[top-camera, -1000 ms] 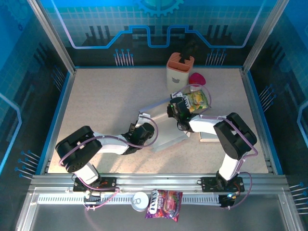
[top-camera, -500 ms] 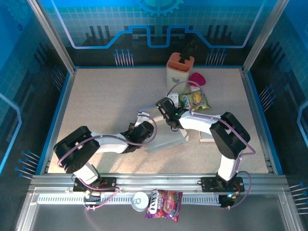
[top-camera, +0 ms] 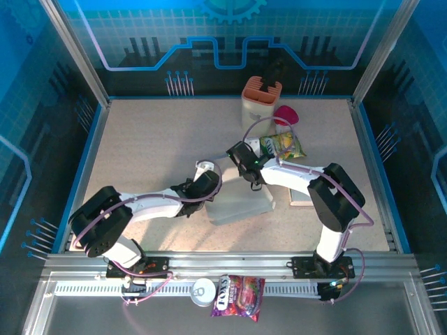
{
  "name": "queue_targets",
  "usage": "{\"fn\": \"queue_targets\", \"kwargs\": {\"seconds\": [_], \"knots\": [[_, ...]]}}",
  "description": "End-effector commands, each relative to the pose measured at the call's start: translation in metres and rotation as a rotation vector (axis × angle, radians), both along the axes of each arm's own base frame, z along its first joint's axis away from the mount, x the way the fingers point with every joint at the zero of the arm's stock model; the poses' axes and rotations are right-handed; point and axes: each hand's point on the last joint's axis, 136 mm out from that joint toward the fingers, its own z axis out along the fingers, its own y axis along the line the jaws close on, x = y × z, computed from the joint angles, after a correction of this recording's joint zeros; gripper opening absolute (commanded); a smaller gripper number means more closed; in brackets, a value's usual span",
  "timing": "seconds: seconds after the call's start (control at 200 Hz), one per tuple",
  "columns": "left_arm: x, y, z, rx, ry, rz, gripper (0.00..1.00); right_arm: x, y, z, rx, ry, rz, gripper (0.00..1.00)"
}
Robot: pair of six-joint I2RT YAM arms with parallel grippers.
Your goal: Fold the paper box
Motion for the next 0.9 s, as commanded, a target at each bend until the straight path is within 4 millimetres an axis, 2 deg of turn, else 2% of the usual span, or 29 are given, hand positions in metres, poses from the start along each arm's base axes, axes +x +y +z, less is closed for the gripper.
{"fn": "queue_targets", "kwargs": {"seconds": [0.0,0.2,0.36,0.465,0.58,0.75,0.895], "knots": [[0.004,-0.008,0.005,-0.055,0.027,-0.014,0.08,-0.011,0.006,-0.006,0.002,0.065,0.066,0.0],[0.023,-0.01,0.007,-0.094,0.03,-0.04,0.21,-0.009,0.012,-0.005,-0.003,0.076,0.119,0.0],[0.038,-0.01,0.006,-0.127,0.037,-0.053,0.24,-0.008,0.016,-0.009,0.007,0.088,0.146,0.0],[0.044,-0.008,0.005,-0.126,0.034,-0.053,0.16,-0.007,0.017,-0.01,0.011,0.096,0.149,0.0],[0.045,-0.006,0.006,-0.116,0.029,-0.043,0.0,-0.006,0.018,-0.009,0.009,0.104,0.151,0.0],[0.045,0.006,0.003,-0.081,0.042,0.036,0.0,-0.007,0.024,-0.01,0.006,0.123,0.144,0.0],[0.041,0.015,0.009,-0.016,0.034,0.158,0.0,-0.009,0.029,-0.014,0.011,0.152,0.137,0.0]]}}
